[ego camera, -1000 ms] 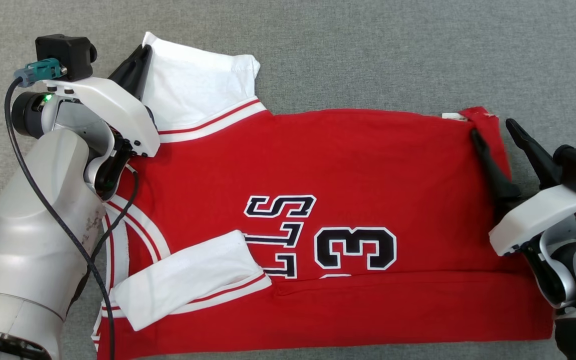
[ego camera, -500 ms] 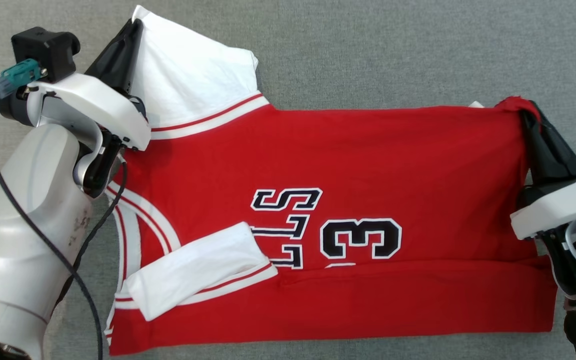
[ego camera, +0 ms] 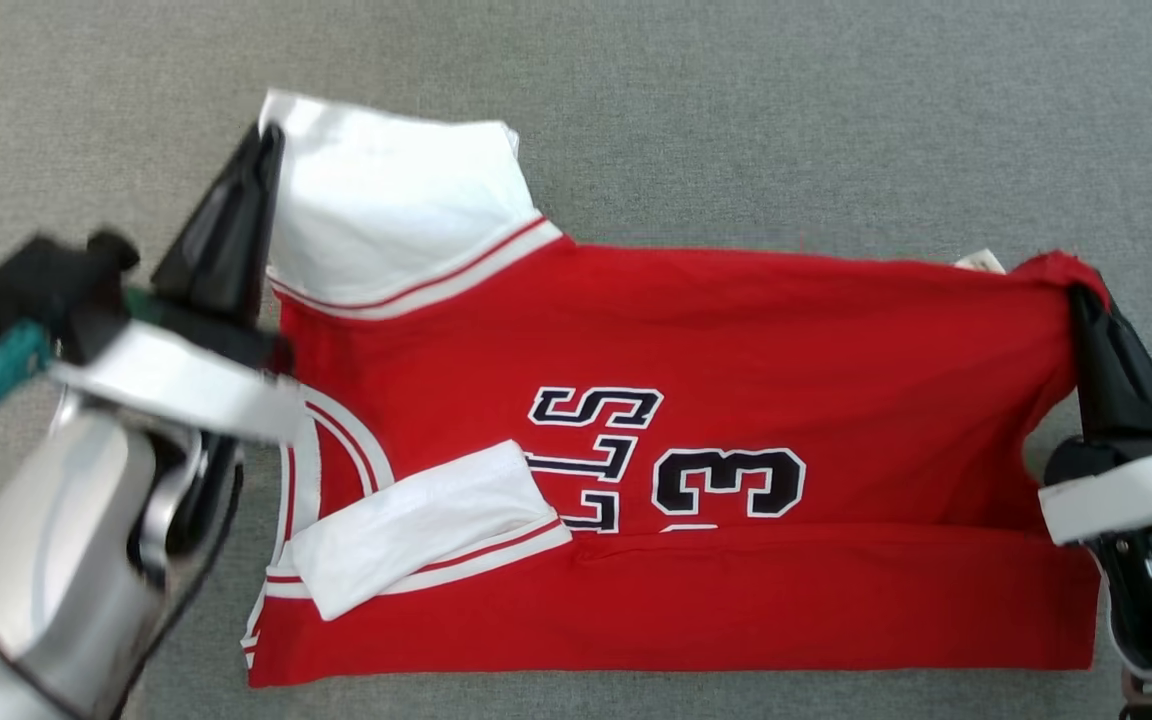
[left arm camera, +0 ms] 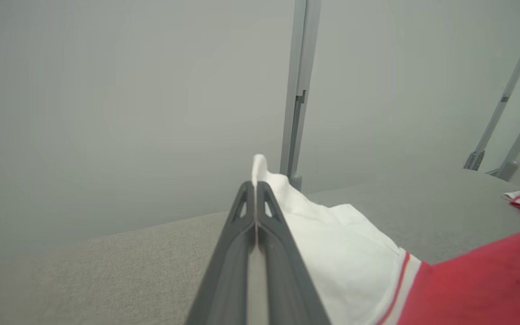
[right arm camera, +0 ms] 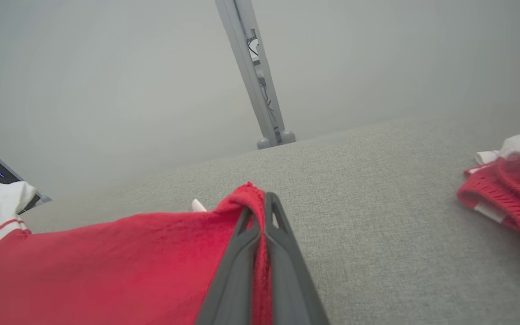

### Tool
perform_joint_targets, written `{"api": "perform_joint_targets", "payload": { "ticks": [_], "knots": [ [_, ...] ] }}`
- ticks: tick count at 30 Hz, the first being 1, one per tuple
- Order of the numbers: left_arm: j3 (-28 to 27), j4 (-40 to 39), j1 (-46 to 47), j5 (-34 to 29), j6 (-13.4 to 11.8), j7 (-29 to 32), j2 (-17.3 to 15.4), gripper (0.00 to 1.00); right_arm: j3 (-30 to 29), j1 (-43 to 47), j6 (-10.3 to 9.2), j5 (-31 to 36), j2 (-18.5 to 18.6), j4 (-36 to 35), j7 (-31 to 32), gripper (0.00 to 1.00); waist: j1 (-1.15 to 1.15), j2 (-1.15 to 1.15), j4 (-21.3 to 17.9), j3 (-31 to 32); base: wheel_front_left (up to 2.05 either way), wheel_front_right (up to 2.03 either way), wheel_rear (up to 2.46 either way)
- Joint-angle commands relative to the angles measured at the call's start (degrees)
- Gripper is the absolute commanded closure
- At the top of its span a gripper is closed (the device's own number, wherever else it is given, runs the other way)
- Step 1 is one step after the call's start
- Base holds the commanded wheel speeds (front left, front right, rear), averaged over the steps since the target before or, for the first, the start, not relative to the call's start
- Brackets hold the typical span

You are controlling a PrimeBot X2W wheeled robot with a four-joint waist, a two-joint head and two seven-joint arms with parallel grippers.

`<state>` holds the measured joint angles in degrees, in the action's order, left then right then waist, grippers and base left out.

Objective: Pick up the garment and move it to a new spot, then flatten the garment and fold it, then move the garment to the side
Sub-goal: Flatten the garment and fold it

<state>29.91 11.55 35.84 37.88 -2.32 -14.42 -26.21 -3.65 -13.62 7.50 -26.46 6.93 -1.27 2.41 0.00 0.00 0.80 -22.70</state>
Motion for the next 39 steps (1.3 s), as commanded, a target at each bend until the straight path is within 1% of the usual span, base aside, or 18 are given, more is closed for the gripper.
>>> {"api": "perform_joint_targets", "payload": {
  "ticks": [1,3,4,5,6,7,9,10,14,18,21,28,32,33,34,35,36,39],
  "knots": [
    [-0.79,-3.92,-3.06,-0.42,-1.74,-0.31,-1.26,1.00,-0.51,1.36,-0.01,-1.48,-0.23,-0.68,-0.64,1.00,0.00,0.00,0.24,0.28,0.00,0.00,0.00],
    [-1.39,-11.28,-8.44,-0.67,-4.57,-0.28,-3.07,1.00,-0.79,3.15,-0.01,-3.06,-0.28,-1.26,-0.65,1.00,0.00,0.00,0.57,0.61,0.00,0.00,0.00],
    [-1.39,-11.28,-8.44,-0.67,-4.57,-0.28,-3.07,1.00,-0.79,3.15,-0.01,-3.06,-0.28,-1.26,-0.65,1.00,0.00,0.00,0.57,0.61,0.00,0.00,0.00],
    [-1.61,-14.71,-10.97,-0.60,-5.90,-0.15,-3.60,1.00,-1.20,4.12,-0.01,-3.74,-0.29,-1.49,-0.86,1.00,0.00,0.00,0.87,0.73,0.00,0.00,0.00],
    [-2.08,-21.09,-16.09,-0.09,-8.61,0.37,-4.83,1.00,-1.56,6.07,0.00,-5.74,-0.67,-2.12,-0.76,1.00,0.00,0.00,1.30,0.87,0.00,0.00,0.00],
    [-2.15,-23.79,-18.47,0.03,-9.91,0.89,-5.38,1.00,-1.91,6.93,0.00,-6.94,-0.81,-2.59,-0.81,1.00,0.00,0.00,1.55,0.92,0.00,0.00,0.00],
    [-2.17,-26.37,-20.82,0.57,-11.03,1.31,-5.70,1.00,-2.29,8.08,0.00,-7.66,-0.62,-2.89,-0.28,1.00,0.00,0.00,1.83,0.97,0.00,0.00,0.00],
    [-2.27,-30.22,-24.65,1.20,-13.10,2.56,-6.62,1.00,-2.83,9.83,-0.01,-8.42,0.07,-3.82,0.33,1.00,0.00,0.00,2.25,0.93,0.00,0.00,0.00],
    [-2.26,-34.68,-30.37,3.46,-15.50,4.71,-7.54,1.00,-3.13,13.60,0.00,-7.67,1.15,-7.03,2.60,1.00,0.00,0.00,2.86,0.62,0.00,0.00,0.00],
    [-2.02,-34.74,-34.28,6.57,-15.85,5.87,-7.23,1.00,-2.96,17.07,0.00,-5.81,1.53,-9.95,5.32,1.00,0.00,0.00,2.97,0.24,0.00,0.00,0.00],
    [-1.71,-32.74,-36.04,8.87,-15.22,6.20,-6.29,1.00,-2.64,19.84,-0.01,-4.33,1.11,-10.81,6.64,1.00,0.00,0.00,3.00,0.10,0.00,0.00,0.00],
    [-0.83,-25.78,-36.74,12.96,-12.73,6.01,-3.67,1.00,-2.09,24.00,0.00,-2.07,-0.48,-9.50,8.26,1.00,0.00,0.00,2.79,-0.06,0.00,0.00,0.00],
    [-0.68,-20.95,-35.36,14.57,-10.80,6.25,-2.66,1.00,-1.23,23.16,0.00,-1.28,-0.55,-7.14,7.49,1.00,0.00,0.00,2.30,0.07,0.00,0.00,0.00],
    [-0.60,-19.84,-34.93,14.99,-10.31,6.45,-2.43,0.84,-0.82,22.64,0.00,-1.13,-0.38,-6.39,7.33,1.00,0.00,0.00,2.20,0.14,0.00,0.00,0.00],
    [-0.60,-18.76,-34.66,15.34,-10.03,6.42,-2.14,0.12,-0.37,22.05,0.00,-1.12,-0.33,-5.78,7.00,0.85,0.00,0.00,2.12,0.24,0.00,0.00,0.00],
    [-0.63,-17.59,-34.51,15.40,-9.73,6.13,-1.88,0.00,-0.01,21.56,0.00,-0.95,-0.15,-5.29,6.38,0.29,0.00,0.00,1.99,0.44,0.00,0.00,0.00],
    [-0.33,-16.71,-34.48,15.82,-9.31,6.19,-1.32,0.00,0.18,21.09,0.00,-0.43,0.16,-4.84,5.49,0.00,0.00,0.00,1.88,0.64,0.00,0.00,0.00],
    [-1.10,-14.87,-33.38,14.86,-9.14,3.65,-0.48,0.00,0.24,19.68,0.00,1.61,0.31,-4.27,2.31,0.00,0.00,0.00,1.61,1.58,0.00,0.00,0.00]
  ]
}}
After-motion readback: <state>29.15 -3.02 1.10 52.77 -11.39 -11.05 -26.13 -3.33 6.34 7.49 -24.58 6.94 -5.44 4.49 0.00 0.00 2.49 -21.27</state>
